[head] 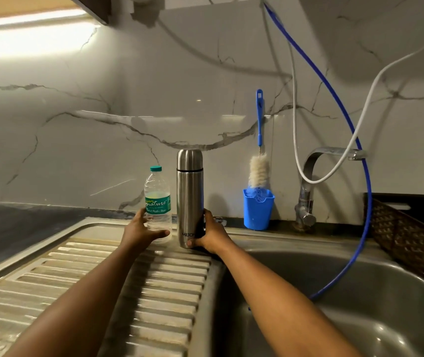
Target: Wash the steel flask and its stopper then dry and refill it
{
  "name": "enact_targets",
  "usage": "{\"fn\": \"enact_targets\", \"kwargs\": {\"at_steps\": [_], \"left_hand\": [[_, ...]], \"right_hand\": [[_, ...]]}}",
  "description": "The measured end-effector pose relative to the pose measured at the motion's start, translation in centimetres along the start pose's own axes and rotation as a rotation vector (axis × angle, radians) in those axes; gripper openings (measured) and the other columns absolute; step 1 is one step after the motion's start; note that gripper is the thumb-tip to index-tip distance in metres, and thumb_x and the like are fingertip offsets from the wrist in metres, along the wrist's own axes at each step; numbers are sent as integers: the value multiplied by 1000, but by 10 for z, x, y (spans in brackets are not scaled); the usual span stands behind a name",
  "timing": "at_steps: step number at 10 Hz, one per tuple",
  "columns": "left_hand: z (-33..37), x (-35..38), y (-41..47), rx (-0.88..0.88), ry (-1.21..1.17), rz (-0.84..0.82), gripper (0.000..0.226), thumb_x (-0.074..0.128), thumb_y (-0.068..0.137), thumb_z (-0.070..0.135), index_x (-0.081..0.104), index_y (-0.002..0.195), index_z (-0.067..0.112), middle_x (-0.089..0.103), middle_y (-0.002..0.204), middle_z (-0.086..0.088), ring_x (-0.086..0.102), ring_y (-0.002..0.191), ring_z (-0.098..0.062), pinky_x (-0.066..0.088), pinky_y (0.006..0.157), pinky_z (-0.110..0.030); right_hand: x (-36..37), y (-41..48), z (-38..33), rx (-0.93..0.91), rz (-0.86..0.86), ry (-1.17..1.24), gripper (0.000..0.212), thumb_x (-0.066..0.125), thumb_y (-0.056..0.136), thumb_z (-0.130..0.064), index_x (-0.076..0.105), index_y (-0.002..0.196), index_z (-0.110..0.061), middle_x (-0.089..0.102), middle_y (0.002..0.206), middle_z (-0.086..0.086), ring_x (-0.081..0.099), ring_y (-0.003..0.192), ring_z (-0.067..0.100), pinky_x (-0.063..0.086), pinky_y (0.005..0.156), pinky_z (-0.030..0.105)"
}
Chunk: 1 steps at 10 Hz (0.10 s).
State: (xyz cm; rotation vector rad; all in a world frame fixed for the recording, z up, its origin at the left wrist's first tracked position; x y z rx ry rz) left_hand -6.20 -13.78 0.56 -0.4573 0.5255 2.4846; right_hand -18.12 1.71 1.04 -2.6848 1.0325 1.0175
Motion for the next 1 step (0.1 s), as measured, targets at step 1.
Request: {"fn": "enact_targets", "kwargs": {"at_steps": [1], "left_hand": [[10,-2,-13,-6,-9,7,109,85,65,16,17,151,17,39,148,-15,39,134,-32,35,108,-47]], "right_hand": [[-2,-10,-10,20,20,-76,100,78,75,-20,10,148,-17,43,141,10,44,128,27,38,104,37]]}}
Point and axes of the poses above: each hand's wrist, its own y-axis towards the middle knuckle, its own x-axis out of the palm, z = x × y, the point moved 1 cm from there along y, towards the middle knuckle
